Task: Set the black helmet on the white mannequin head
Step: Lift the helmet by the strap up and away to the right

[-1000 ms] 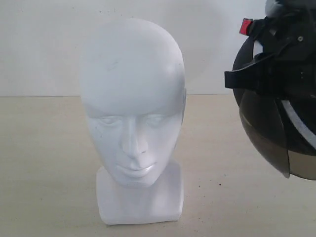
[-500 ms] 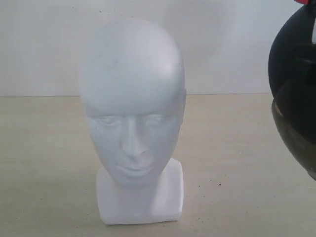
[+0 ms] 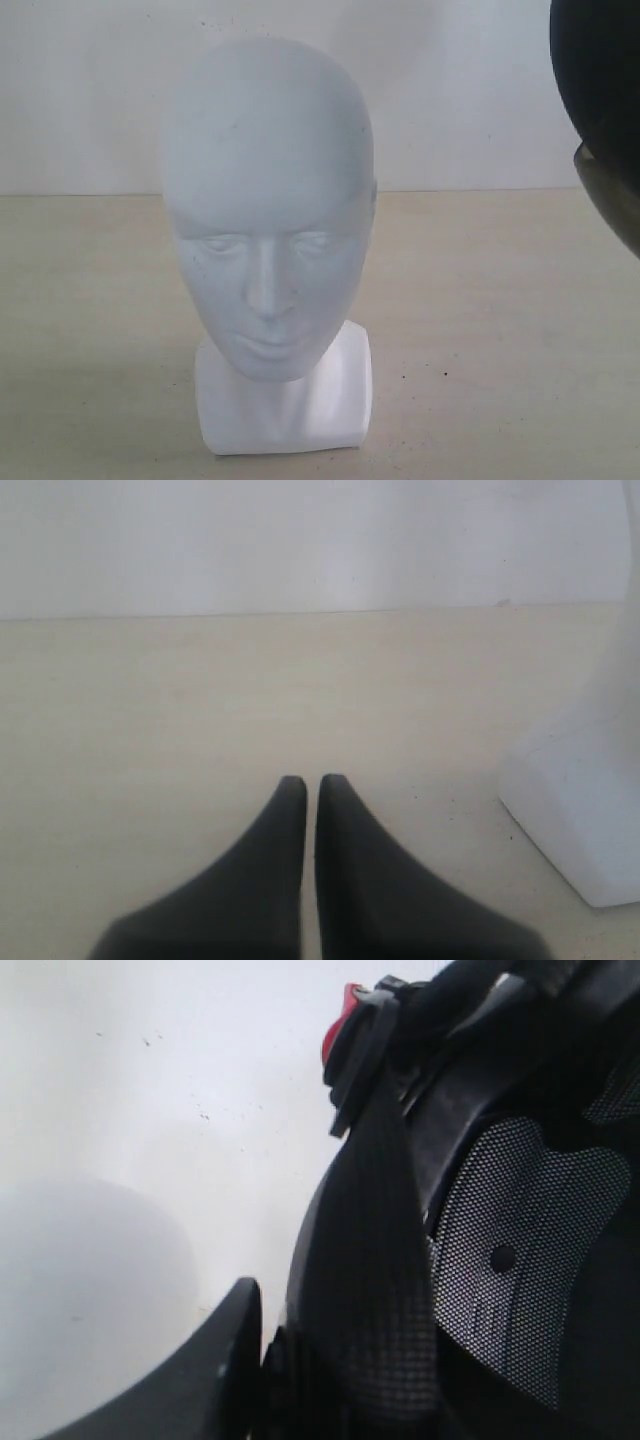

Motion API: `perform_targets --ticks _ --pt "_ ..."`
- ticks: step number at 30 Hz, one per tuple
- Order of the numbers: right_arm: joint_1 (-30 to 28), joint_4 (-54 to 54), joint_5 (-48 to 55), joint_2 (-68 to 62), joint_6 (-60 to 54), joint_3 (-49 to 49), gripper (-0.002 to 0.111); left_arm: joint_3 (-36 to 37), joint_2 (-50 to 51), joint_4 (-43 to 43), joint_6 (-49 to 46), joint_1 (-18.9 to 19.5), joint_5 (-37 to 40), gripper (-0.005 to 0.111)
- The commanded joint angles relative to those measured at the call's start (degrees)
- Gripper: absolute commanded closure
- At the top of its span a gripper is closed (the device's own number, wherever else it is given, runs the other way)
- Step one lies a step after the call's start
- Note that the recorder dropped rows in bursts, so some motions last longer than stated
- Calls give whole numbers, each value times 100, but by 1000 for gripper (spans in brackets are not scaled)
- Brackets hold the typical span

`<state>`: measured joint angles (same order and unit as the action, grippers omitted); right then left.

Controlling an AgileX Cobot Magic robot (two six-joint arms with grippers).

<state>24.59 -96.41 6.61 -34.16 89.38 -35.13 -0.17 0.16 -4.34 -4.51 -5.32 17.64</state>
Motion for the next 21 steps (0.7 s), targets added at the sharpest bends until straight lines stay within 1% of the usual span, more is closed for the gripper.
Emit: perform_targets --ticks 1,7,11,12,14,15,18,19,21 --pt "-10 -353 -198 448 -428 -157 108 17 -16 -60 -17 18 -9 102" --pt "-10 -353 -235 724 -606 -188 108 17 -16 -60 -17 18 -9 102" --pt "-10 -353 -408 776 -1001 -381 108 17 -16 -60 -17 18 -9 102" --pt "-10 -353 -549 776 -1231 -472 108 17 -16 -60 -17 18 -9 102" --pt "-10 -188 -838 776 -2101 -662 108 17 -16 -60 -17 18 -9 102" --pt "-10 157 -922 776 -2613 -747 108 17 -16 -60 -17 18 -9 102" --pt "-10 1910 -949 776 -4295 -906 108 17 -16 -60 -17 18 -9 102" --pt "-10 3357 -954 776 -5791 -951 108 17 -16 -60 -17 18 -9 102" --pt "-10 4581 -978 776 -7046 -951 108 17 -16 -60 -17 18 -9 102"
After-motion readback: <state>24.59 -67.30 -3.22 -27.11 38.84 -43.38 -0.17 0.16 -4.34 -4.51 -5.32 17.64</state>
